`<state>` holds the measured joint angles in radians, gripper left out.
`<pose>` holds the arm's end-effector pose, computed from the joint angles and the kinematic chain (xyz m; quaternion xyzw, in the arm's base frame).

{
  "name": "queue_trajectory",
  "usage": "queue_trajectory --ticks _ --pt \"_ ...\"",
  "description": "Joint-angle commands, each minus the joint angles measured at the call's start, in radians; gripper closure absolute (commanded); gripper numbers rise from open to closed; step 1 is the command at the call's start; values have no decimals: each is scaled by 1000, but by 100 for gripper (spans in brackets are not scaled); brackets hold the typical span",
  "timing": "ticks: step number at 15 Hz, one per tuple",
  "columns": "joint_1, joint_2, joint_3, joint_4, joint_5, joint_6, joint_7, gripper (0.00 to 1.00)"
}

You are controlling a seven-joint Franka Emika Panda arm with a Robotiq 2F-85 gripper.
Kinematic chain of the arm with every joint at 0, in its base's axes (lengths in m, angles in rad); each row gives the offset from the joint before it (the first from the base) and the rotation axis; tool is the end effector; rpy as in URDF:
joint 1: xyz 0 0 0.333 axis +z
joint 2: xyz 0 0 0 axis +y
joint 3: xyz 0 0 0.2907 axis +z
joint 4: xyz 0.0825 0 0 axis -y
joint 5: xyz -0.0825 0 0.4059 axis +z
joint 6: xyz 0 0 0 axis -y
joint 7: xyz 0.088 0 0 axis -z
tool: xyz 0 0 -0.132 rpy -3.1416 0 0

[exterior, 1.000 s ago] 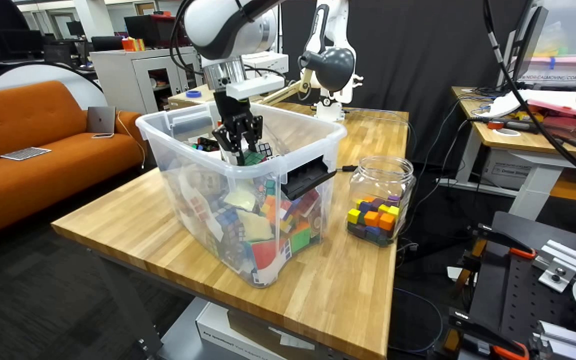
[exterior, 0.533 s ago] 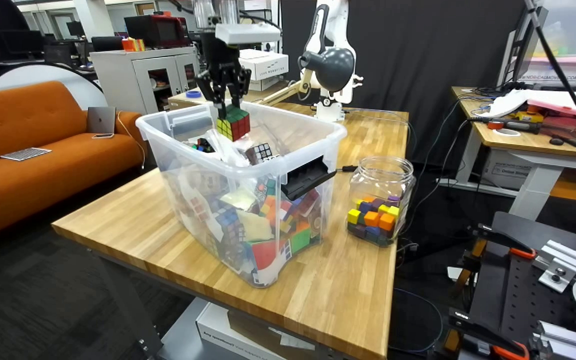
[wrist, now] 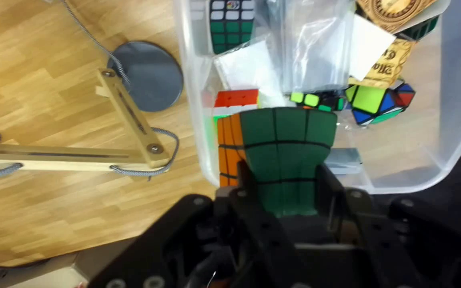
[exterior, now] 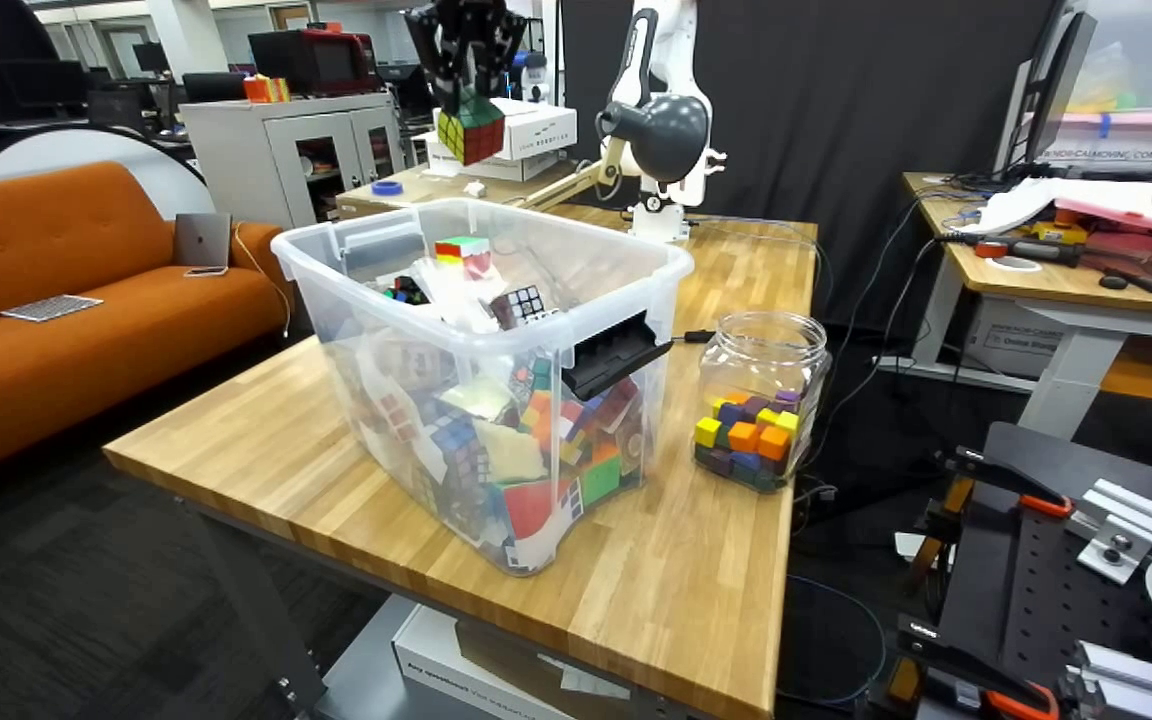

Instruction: Remove a Rubik's cube from the storage container and place it on the table

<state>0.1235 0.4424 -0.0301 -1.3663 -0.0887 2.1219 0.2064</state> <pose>0.7344 0.0665 0.4469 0.9860 -0.0363 0.1611 0.0233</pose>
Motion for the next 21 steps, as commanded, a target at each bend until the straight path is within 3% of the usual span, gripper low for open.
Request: queue_trajectory --ticks 1,8,13,16,17,21 --pt "-8 -114 -48 -167 -76 114 104 85" --pt "-37 -240 -134 -381 -200 131 440 85" --pt "-96 -283 -130 -540 -107 175 595 85" --pt "-125 -299 -126 -608 -37 229 616 85" --pt "-120 -260 -127 -552 -74 177 598 60" --pt "-127 -278 -123 -581 -53 202 608 60"
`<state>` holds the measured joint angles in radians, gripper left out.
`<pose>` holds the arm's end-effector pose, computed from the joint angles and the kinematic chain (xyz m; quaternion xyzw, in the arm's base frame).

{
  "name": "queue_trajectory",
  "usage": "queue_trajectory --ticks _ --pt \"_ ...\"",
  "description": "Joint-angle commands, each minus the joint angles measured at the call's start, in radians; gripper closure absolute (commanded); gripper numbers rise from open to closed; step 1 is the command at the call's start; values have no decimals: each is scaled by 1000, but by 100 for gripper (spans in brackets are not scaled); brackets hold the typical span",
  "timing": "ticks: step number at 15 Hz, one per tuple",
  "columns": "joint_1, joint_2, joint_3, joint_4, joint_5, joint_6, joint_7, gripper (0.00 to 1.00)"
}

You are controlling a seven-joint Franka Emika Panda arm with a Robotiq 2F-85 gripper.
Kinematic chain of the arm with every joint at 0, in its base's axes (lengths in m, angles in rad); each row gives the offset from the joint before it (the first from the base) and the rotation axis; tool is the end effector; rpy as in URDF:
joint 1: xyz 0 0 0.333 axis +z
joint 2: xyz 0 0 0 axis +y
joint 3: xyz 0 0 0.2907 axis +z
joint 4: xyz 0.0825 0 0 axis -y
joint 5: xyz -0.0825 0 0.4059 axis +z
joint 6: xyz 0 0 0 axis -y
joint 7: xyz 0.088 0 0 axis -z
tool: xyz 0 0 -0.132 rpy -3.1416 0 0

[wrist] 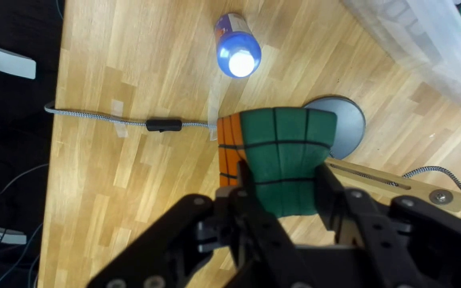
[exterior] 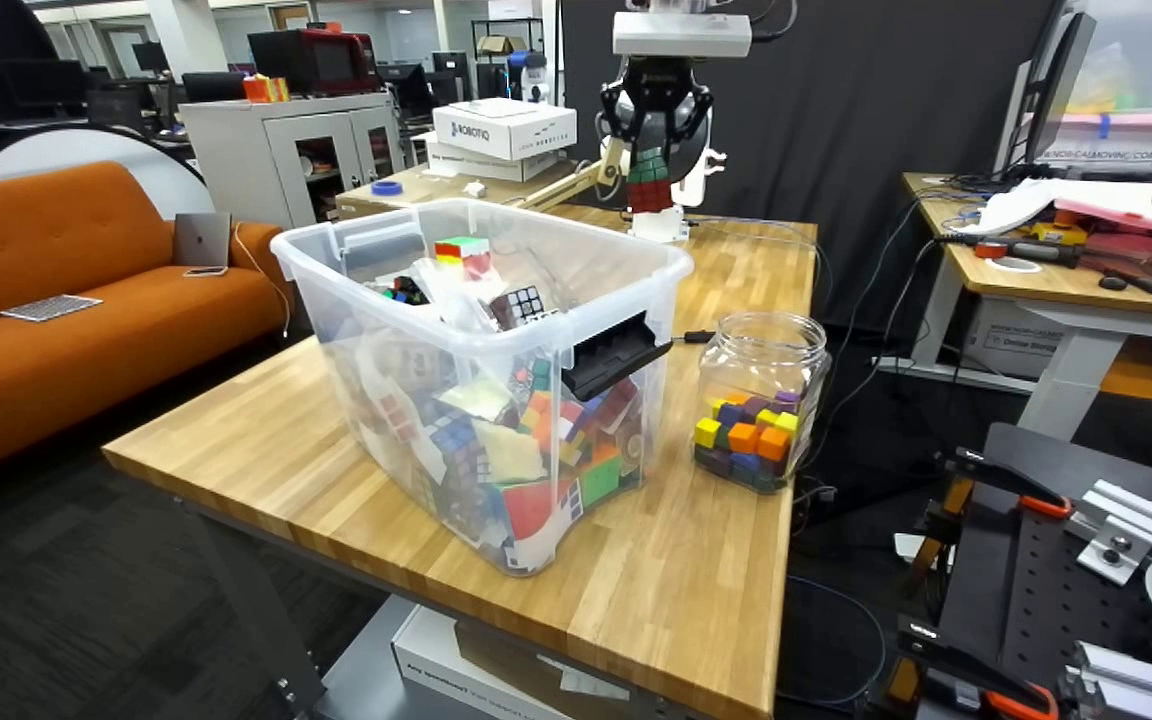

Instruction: Remove a Rubik's cube from the storage container and place it on the table

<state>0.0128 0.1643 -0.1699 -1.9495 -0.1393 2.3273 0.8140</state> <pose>0.6249 -0.1018 0.3587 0.8972 -0.4230 0.1235 0.0309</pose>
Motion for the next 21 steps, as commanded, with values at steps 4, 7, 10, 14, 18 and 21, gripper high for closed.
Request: queue_trajectory --ticks 4,7,10,14,18,21 --pt "-17 -2 18 0 -2 -3 3 60" --pt "-17 -2 18 0 -2 -3 3 60" --pt "-47 29 3 18 55 -1 10 85" --pt "-131 78 -32 29 226 -32 20 85" --pt "-202 135 -64 8 369 -27 34 85" --pt "-235 181 -73 -12 457 -21 40 85"
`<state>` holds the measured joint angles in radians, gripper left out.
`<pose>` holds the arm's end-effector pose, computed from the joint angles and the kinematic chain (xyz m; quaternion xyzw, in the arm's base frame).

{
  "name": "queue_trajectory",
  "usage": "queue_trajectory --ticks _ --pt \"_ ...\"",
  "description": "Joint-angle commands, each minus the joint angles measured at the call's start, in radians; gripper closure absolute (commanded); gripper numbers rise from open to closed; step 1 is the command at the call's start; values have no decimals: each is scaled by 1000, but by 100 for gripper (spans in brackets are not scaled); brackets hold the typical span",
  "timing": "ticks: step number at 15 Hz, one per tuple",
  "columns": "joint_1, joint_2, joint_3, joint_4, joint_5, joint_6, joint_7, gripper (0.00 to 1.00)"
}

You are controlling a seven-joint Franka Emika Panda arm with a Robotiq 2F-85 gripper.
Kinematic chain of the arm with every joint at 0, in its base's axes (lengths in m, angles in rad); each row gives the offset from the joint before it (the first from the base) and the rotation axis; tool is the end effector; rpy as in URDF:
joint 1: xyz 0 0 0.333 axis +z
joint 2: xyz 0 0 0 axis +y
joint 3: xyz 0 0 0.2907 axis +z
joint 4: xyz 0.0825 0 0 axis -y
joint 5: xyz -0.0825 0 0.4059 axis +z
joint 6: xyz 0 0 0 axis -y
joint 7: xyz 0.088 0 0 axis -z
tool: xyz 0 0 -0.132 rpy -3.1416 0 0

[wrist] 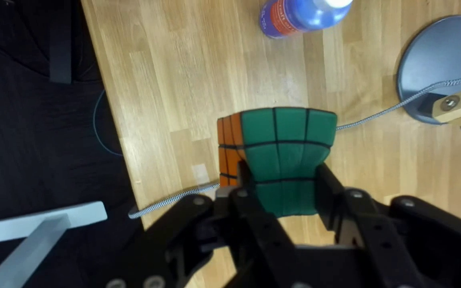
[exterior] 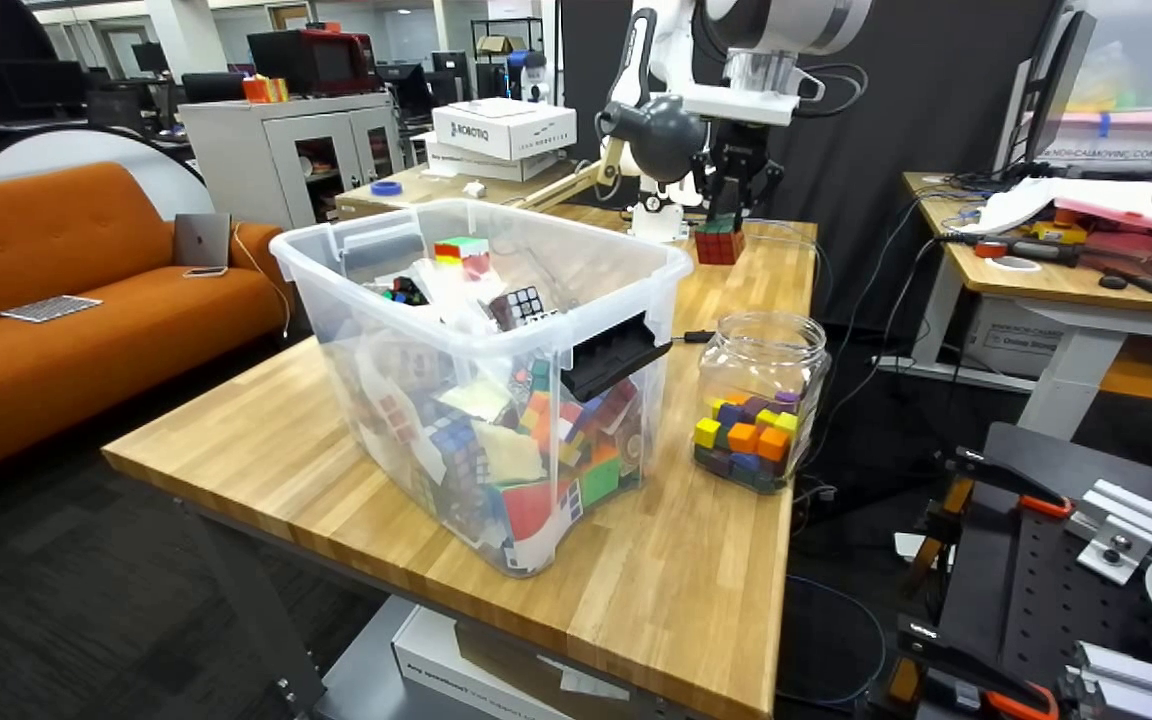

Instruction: Remove a Rubik's cube from the storage container and place it on the table

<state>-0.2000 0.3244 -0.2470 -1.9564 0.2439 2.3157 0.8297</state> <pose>0.5695 -0.2609 0.2575 -0.7558 0.6522 -0.0142 0.0563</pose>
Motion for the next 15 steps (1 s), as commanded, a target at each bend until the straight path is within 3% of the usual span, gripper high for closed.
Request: queue_trajectory --ticks 1,15 --pt "-31 37 3 -11 99 -5 24 85" --pt "-75 236 10 42 223 -2 50 85"
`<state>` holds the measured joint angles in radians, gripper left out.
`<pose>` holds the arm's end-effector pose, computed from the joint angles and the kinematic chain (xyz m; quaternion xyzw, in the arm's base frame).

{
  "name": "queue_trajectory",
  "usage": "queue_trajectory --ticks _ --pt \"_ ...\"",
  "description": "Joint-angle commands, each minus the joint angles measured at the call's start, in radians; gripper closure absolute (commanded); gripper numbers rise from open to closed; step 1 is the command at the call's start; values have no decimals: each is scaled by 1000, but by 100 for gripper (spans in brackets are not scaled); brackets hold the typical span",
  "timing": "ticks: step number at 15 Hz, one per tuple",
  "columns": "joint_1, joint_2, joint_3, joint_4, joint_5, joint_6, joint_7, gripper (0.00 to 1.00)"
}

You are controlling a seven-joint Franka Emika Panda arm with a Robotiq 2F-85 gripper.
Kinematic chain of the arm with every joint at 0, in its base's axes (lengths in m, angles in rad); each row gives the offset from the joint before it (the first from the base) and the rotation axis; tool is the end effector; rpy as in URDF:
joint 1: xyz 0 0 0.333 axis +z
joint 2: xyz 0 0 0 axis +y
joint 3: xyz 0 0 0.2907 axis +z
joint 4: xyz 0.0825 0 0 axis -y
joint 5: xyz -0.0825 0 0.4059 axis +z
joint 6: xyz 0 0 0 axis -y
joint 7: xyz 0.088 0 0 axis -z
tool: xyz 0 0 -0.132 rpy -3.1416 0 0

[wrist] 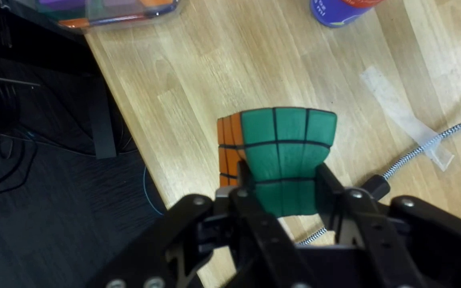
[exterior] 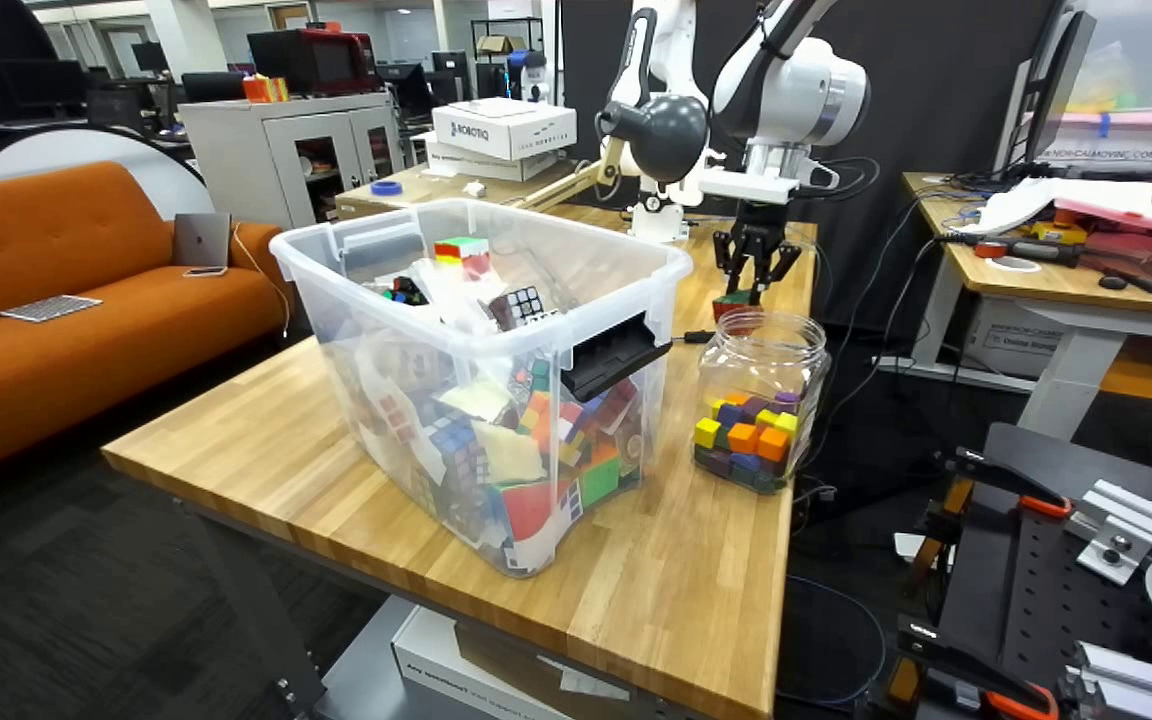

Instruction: Remove a Rubik's cube from the storage container and place it on the table

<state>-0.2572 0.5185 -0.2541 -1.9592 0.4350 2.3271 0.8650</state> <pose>0.5313 -0.2859 0.1421 -0.6670 0.7380 0.0720 0.0729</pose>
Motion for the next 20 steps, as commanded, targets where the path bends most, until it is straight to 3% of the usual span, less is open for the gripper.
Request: queue_trajectory --ticks 1,14,15,17,20 --pt "-18 57 20 57 38 -15 20 85" --pt "-12 194 37 186 21 -46 47 85" --pt "-16 193 41 190 24 -52 40 35" --pt "-15 186 42 198 21 -55 32 29" --pt "-9 166 43 212 16 -47 21 10"
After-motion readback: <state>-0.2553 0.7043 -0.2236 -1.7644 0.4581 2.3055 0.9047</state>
